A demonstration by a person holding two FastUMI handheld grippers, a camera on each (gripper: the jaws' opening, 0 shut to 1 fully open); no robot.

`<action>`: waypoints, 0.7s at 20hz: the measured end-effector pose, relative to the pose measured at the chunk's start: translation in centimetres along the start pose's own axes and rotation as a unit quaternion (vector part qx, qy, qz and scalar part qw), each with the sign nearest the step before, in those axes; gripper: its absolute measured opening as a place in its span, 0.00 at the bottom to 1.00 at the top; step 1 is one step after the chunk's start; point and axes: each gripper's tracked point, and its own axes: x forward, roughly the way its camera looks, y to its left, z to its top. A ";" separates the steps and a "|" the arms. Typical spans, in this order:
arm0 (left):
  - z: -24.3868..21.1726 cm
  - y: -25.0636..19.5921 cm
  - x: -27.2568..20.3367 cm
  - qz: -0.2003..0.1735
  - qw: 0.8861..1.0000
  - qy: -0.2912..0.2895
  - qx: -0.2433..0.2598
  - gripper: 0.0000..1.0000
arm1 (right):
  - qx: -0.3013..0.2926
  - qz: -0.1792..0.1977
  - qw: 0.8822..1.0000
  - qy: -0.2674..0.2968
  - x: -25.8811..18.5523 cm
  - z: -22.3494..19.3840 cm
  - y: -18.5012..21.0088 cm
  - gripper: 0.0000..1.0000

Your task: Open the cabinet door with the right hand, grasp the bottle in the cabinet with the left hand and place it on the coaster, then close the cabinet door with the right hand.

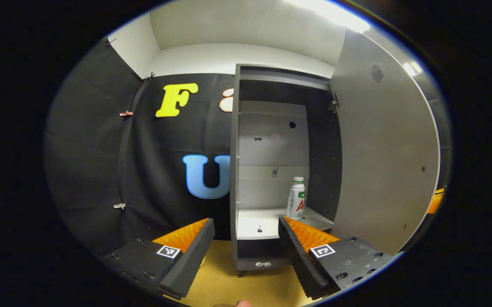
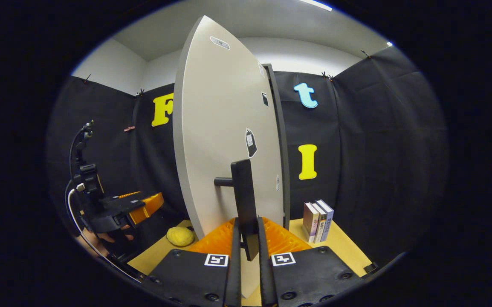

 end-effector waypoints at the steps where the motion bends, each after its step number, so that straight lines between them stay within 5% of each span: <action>1: 0.0 -0.5 0.2 -0.003 1.000 0.000 0.001 0.95 | -0.008 -0.008 1.000 -0.003 -0.1 0.1 -0.5 0.22; 14: -0.5 -7.2 4.5 -0.028 1.000 0.011 0.007 0.95 | -0.005 -0.049 0.999 -0.014 -1.8 0.9 -5.8 0.17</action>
